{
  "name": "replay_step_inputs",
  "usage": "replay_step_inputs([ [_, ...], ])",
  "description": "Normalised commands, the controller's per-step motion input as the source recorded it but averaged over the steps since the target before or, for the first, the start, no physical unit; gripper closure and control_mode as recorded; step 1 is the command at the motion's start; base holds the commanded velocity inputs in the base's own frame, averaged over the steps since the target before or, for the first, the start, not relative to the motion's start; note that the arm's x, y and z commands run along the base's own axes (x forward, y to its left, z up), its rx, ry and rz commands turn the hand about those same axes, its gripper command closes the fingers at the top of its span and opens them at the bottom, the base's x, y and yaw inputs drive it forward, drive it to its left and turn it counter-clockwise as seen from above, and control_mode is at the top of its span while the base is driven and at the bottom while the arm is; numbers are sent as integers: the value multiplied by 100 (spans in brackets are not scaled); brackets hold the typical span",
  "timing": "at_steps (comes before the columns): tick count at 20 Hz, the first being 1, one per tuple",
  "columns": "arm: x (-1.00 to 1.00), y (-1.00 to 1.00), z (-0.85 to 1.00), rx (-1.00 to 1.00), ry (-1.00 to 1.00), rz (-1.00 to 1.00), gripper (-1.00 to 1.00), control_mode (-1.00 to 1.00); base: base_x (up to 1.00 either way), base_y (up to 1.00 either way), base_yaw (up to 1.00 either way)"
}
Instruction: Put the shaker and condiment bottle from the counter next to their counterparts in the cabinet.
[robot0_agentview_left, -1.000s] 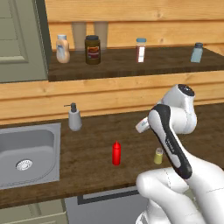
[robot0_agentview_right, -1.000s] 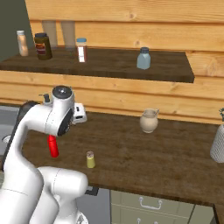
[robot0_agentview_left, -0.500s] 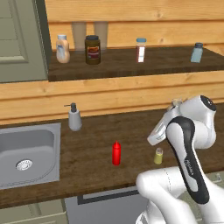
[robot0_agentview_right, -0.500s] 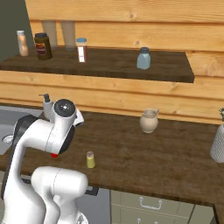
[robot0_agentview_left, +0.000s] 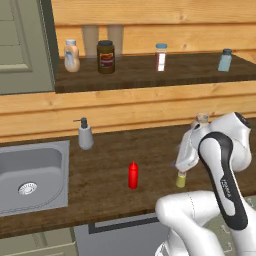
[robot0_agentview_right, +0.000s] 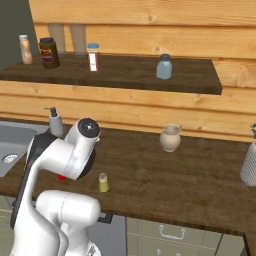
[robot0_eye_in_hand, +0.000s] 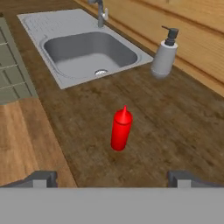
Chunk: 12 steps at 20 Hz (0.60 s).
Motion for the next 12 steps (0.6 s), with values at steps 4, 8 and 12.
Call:
replay_step_inputs([
  [4, 11, 0, -28, 7, -6, 11, -100, -100, 0, 0, 0],
  [8, 0, 0, -22, 15, -19, 16, -100, -100, 0, 0, 0],
  [12, 0, 8, -27, 9, -10, 17, -100, -100, 0, 0, 0],
])
